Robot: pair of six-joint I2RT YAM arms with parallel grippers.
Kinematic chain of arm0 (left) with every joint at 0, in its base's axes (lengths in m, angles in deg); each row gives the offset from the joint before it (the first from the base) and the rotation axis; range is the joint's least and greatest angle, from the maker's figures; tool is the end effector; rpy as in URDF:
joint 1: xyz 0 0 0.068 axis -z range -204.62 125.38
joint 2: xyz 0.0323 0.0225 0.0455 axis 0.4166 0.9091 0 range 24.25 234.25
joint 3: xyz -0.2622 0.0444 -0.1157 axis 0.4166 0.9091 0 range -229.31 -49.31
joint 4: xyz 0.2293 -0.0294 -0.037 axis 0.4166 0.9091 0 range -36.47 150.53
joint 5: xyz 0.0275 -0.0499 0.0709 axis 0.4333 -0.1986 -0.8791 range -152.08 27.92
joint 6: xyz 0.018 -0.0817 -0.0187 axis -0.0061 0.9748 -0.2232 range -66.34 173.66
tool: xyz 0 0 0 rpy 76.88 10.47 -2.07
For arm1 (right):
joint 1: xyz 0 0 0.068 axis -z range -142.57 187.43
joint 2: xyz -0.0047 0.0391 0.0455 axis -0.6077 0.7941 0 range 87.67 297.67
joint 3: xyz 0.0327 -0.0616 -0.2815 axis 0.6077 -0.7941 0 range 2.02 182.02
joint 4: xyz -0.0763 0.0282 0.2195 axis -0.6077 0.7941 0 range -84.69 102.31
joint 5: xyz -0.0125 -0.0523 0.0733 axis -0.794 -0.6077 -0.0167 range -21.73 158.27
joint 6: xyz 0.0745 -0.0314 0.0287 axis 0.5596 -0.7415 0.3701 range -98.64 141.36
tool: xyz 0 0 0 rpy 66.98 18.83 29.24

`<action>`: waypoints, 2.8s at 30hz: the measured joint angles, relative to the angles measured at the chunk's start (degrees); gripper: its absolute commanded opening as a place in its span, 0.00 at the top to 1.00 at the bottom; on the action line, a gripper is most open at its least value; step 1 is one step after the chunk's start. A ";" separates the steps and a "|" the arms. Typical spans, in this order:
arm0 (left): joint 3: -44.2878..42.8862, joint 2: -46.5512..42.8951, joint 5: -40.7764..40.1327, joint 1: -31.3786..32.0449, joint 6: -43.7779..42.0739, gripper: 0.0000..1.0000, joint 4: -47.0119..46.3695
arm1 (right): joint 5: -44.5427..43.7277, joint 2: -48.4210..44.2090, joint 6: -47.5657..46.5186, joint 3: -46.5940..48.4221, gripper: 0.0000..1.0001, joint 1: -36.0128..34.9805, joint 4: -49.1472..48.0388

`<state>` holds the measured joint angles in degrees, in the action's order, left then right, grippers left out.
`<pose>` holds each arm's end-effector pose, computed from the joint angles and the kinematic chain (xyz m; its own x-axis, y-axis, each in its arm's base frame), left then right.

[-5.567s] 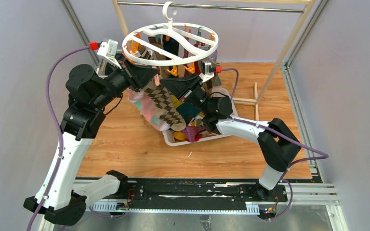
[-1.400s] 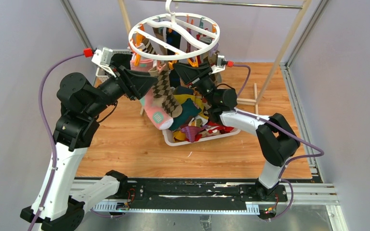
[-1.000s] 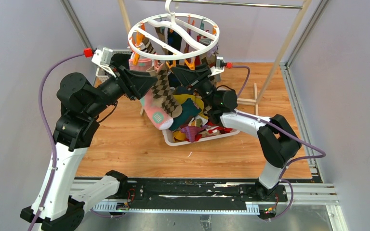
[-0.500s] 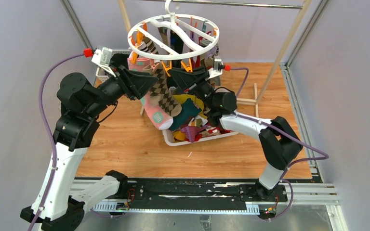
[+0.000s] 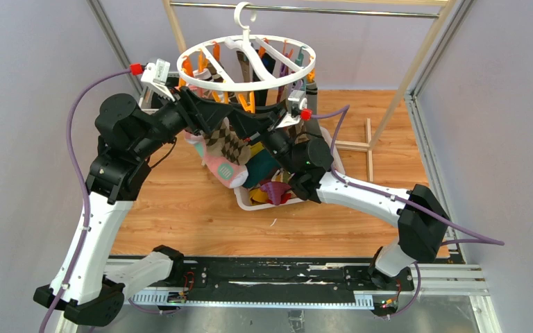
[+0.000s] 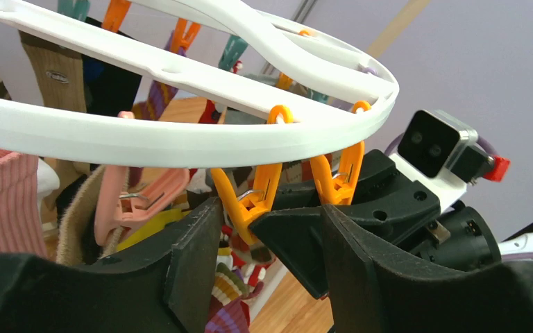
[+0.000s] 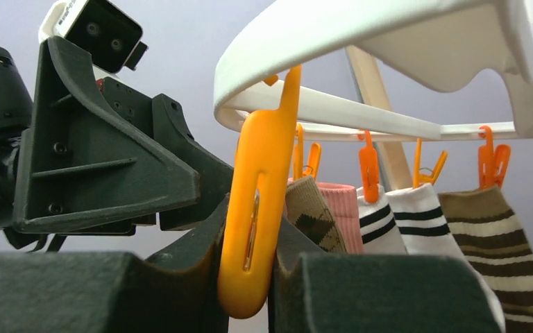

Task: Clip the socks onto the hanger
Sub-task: Open the clamp at the hanger, then pick up the sock from the bin.

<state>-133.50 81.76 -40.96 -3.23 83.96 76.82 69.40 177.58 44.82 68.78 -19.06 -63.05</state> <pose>0.1564 -0.0906 0.5101 -0.2931 -0.3907 -0.8726 0.6106 0.6258 -0.4853 0.1903 0.2900 0.4717 0.0245 0.7580 -0.6518 -0.9277 0.2602 0.2677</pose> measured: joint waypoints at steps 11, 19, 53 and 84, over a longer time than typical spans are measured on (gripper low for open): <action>-1.27 0.87 -5.18 -0.17 0.39 0.37 -0.07 | -4.98 0.59 -9.40 2.40 1.00 -1.68 4.61; -2.05 2.27 -9.62 -0.22 0.42 0.40 -0.50 | -5.68 1.29 -10.75 3.32 1.00 -1.68 5.57; -4.55 6.69 -13.11 -0.66 -0.04 0.95 -1.01 | -4.04 -1.68 -15.08 -2.29 0.45 -1.86 7.21; -6.73 5.25 -10.14 -4.44 -8.17 0.97 6.19 | 1.29 -23.06 -35.04 -22.32 0.29 -3.37 57.29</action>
<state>-140.23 87.01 -51.10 -7.67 75.79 83.01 70.69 154.52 9.79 46.47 -22.43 -5.76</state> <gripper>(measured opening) 0.196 0.679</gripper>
